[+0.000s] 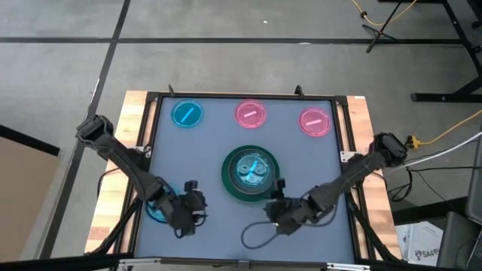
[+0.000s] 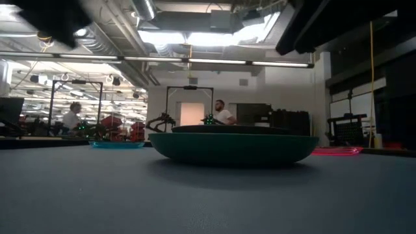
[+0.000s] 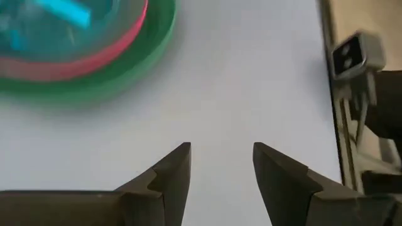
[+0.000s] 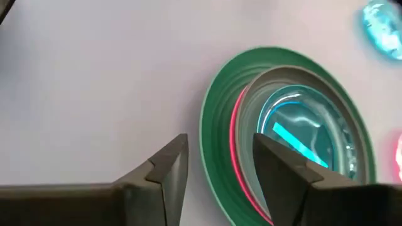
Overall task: Stack plastic plates
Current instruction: Stack the bottom blue plate on top of the blue plate
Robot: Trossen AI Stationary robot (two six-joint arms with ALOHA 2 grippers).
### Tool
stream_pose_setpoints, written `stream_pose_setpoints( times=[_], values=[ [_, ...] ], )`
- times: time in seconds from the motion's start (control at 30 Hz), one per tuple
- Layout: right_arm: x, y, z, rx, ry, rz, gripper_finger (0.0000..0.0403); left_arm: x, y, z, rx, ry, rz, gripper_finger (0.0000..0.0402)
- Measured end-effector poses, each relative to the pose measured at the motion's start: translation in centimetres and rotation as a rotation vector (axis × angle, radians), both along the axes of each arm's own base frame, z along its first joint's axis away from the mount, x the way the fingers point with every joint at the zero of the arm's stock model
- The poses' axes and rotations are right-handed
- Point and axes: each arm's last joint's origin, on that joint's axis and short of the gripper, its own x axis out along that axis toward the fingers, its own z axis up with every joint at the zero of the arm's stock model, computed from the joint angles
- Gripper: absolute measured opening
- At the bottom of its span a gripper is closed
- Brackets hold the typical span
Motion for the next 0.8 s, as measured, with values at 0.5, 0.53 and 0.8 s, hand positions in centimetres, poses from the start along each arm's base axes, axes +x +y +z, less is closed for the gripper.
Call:
stream_pose_setpoints(
  times=[0.5, 0.53, 0.8],
  values=[
    [-0.5, 0.8, 0.1, -0.021, -0.045, -0.018, 0.0170, -6.5, -5.1, -3.9, -0.147, 0.400, 0.137, 0.0166],
    [-0.5, 0.8, 0.1, -0.022, -0.044, -0.018, 0.0170, -6.9, -5.2, -4.3, -0.125, 0.431, 0.149, 0.0166],
    [-0.5, 0.8, 0.1, -0.028, -0.047, -0.023, 0.0170, -7.8, -5.2, -6.0, -0.017, 0.529, 0.181, 0.0166]
  ],
)
